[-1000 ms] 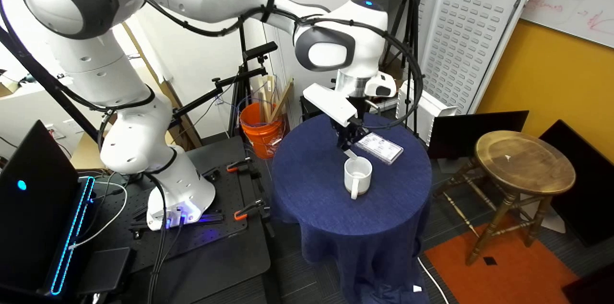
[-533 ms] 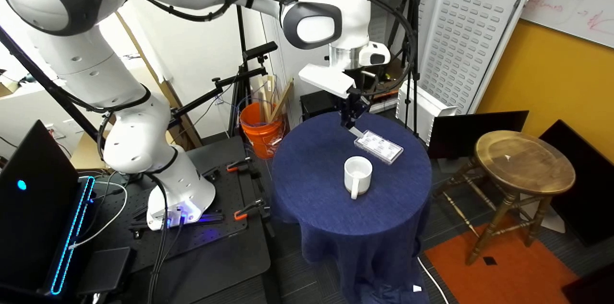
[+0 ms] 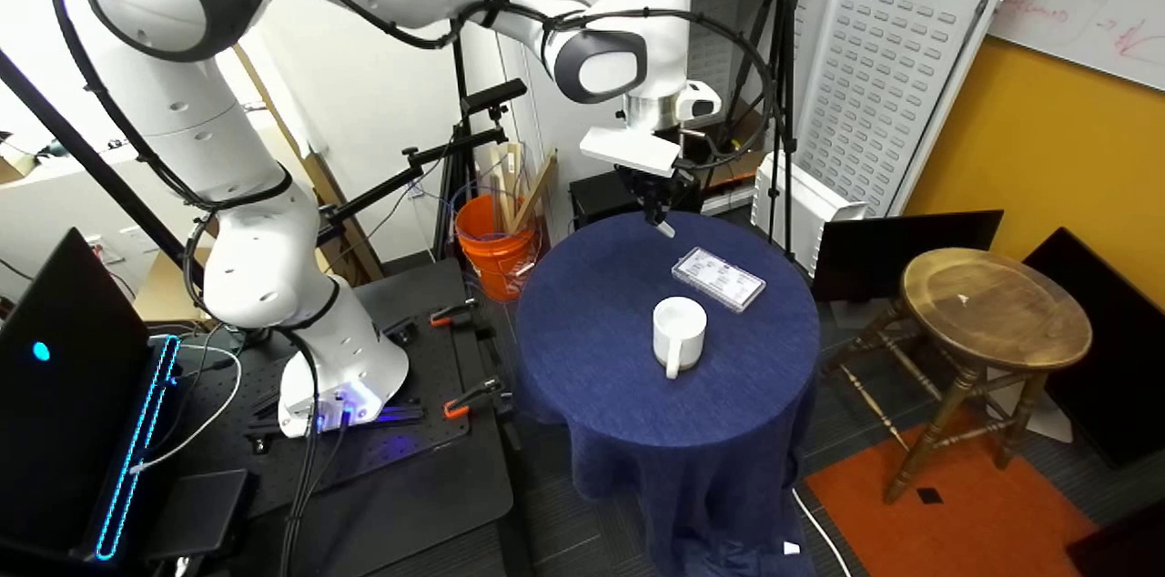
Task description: Put the marker in the mug on the table
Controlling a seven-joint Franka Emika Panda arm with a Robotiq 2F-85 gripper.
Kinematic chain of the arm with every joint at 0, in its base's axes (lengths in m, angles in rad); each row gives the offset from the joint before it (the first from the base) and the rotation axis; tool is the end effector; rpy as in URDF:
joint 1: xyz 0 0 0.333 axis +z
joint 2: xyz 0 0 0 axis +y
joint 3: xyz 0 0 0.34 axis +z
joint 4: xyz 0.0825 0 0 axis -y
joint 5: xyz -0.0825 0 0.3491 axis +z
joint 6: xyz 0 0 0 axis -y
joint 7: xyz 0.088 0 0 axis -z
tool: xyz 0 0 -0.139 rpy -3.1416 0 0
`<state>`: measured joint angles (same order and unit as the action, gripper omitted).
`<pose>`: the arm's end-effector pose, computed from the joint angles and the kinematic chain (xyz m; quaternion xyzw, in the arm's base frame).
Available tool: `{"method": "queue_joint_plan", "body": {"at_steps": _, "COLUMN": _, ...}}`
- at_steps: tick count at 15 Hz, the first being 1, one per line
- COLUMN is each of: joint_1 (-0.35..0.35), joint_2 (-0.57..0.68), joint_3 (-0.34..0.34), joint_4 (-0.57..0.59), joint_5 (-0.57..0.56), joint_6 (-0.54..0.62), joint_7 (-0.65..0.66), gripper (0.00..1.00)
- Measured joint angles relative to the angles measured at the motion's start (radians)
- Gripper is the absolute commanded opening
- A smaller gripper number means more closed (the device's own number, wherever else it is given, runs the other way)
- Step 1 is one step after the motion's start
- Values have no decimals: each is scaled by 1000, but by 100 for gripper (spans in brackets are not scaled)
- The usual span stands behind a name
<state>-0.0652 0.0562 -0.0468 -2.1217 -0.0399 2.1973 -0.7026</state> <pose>0.5224 -0.0610 0.3992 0.9531 0.3020 0.0020 0.0200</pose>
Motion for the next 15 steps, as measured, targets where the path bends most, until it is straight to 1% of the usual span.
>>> {"method": "queue_joint_plan", "body": {"at_steps": 6, "joint_1": 37, "joint_2": 75, "joint_3": 66, "joint_4": 2, "joint_5": 3, "joint_6": 2, "joint_7": -74, "gripper": 5}}
{"method": "queue_joint_plan", "body": {"at_steps": 10, "joint_1": 67, "joint_2": 121, "joint_3": 105, "joint_4": 7, "joint_5": -8, "joint_6": 6, "joint_7": -77, "gripper": 5}}
{"method": "queue_joint_plan", "body": {"at_steps": 15, "joint_1": 107, "joint_2": 172, "joint_3": 162, "joint_4": 11, "joint_5": 0, "joint_6": 78, "joint_7": -68, "gripper": 5}}
